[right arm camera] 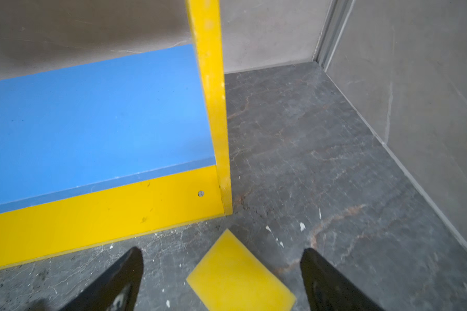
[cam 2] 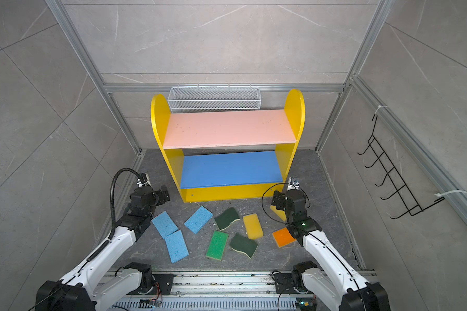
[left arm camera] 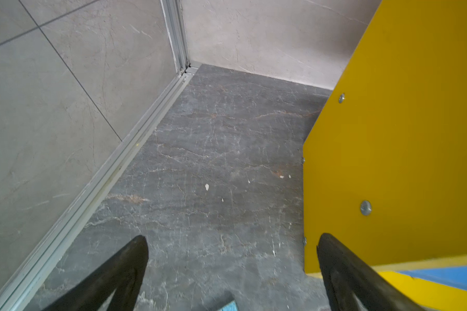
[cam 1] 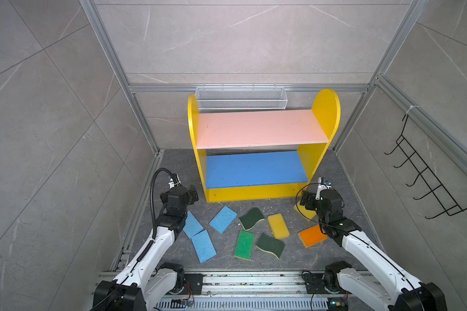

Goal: Arrange cleaning sponges on a shelf
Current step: Rotate the cleaning sponge at the middle-right of the table.

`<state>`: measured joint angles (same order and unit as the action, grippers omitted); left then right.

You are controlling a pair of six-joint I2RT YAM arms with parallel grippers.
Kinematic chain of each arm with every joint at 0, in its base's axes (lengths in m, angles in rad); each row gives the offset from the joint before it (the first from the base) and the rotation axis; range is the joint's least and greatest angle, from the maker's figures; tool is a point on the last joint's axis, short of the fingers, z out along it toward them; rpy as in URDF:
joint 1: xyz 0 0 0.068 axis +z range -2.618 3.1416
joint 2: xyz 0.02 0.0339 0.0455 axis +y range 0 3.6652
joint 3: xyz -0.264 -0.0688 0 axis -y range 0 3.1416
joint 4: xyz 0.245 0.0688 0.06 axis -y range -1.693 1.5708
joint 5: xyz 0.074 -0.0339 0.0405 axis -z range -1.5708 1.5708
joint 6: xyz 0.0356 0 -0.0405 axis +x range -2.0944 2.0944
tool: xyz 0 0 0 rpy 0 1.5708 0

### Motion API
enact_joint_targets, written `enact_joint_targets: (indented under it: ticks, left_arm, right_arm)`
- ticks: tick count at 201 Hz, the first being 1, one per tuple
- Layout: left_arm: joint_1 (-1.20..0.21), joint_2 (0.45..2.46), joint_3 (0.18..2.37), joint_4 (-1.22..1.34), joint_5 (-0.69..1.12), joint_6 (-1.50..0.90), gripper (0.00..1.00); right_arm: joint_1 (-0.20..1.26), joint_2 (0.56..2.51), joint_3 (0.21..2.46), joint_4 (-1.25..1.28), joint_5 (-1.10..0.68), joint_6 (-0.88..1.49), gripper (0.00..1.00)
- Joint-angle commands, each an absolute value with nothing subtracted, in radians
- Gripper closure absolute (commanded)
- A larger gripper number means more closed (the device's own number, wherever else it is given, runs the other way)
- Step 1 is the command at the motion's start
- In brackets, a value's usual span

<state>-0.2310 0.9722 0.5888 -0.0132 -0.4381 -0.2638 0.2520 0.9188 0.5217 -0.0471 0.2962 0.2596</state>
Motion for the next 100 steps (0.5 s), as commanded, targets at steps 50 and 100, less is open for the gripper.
enact_joint_targets:
  ticks: [50, 100]
  left_arm:
    - [-0.399, 0.848, 0.683, -0.363, -0.509, -0.457, 0.03]
    - [-0.417, 0.863, 0.724, -0.518, -0.488, -0.532, 0.05]
  right_arm:
    - [0.278, 0.741, 0.554, -0.465, 0.338, 0.487, 0.09]
    - [0.3, 0.762, 0.609, -0.631, 0.348, 0.591, 0.1]
